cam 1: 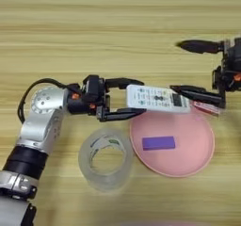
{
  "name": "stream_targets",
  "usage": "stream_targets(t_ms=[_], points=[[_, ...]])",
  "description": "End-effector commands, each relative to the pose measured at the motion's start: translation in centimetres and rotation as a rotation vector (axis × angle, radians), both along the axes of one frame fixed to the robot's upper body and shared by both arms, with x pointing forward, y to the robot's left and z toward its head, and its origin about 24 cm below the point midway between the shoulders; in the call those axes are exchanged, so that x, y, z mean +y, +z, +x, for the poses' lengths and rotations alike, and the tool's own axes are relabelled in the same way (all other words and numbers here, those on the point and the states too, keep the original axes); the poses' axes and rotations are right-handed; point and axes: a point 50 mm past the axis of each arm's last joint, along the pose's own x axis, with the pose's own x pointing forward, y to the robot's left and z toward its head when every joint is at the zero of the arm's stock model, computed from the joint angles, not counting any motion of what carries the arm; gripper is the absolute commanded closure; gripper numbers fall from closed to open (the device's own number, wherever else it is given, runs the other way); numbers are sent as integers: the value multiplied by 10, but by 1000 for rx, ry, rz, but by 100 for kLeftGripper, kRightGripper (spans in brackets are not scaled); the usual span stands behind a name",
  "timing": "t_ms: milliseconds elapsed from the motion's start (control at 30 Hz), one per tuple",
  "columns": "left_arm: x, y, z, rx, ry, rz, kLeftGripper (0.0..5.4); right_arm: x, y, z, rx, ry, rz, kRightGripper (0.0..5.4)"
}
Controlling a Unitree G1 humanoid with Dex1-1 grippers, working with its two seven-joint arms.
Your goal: Move the objects on the table
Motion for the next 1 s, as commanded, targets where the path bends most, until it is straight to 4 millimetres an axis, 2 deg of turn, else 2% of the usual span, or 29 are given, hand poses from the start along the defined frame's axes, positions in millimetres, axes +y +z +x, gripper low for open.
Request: stream_targets(t_ms=[33,233,433,600,733,1000], points=[[-1,2,5,-41,4,40,254,-5,10,10,-38,-131,117,0],[1,-1,9,-43,15,68,254,-8,8,29,-95,-415,241,0],[1,-2,10,-43,12,84,254,-16,7,35,-173,-670,352,0],[0,-3,11,-40,9,91,254,-16,-3,29,-209,-763,373,0],[-2,-5,14,-34,5,109,254,-25,-15,24,-202,-857,409,0],[-8,-10,17,-25,-7,162,254,-33,-32,16,-193,-918,449,0]])
